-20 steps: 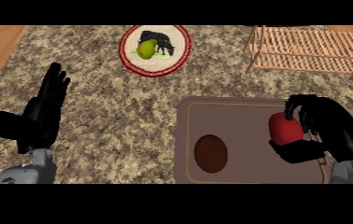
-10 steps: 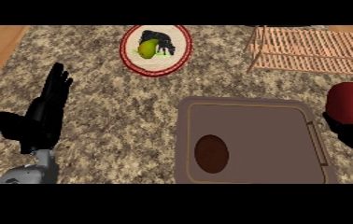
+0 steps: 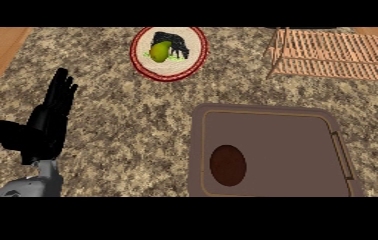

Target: Pick the tomato from the tray and place it in the tiered shelf

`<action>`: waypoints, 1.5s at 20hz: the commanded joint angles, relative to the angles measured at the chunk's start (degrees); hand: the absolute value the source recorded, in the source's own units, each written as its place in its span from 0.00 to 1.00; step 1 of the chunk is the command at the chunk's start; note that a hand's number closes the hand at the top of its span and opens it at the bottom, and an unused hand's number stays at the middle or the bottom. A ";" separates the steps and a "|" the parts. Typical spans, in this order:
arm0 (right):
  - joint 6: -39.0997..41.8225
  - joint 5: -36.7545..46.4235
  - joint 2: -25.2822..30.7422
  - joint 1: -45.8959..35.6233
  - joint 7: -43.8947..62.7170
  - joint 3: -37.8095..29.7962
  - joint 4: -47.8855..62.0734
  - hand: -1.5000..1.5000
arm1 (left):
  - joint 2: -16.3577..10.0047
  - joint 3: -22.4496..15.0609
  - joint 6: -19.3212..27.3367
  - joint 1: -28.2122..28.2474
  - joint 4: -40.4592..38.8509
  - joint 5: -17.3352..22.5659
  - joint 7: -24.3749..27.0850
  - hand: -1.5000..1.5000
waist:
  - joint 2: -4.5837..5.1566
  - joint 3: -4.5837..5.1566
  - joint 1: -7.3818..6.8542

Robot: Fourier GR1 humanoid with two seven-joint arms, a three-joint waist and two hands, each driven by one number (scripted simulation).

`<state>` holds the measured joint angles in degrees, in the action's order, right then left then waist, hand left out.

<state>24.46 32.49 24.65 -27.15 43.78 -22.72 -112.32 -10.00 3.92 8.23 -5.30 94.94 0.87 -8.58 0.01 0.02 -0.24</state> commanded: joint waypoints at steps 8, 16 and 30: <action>-14.96 5.08 2.62 -7.77 -12.78 0.79 24.46 1.00 | 1.54 -1.40 0.70 2.02 4.99 -2.08 -2.70 0.50 | 0.03 -0.02 -0.35; -28.15 6.36 4.13 -14.81 -27.28 -1.24 47.38 1.00 | 0.61 0.34 -1.99 1.07 2.21 -0.23 -1.15 0.50 | 0.20 -0.04 -0.81; -32.17 0.55 9.10 -25.22 -41.30 -6.07 77.94 0.00 | 1.47 0.27 -1.96 -0.16 2.09 -1.01 -1.80 0.50 | 0.58 -0.09 -1.53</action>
<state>-9.19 35.12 30.92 -48.75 6.67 -26.92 -43.91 -8.58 4.14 6.88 -5.94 96.85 -0.56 -10.44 0.37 -0.04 -1.17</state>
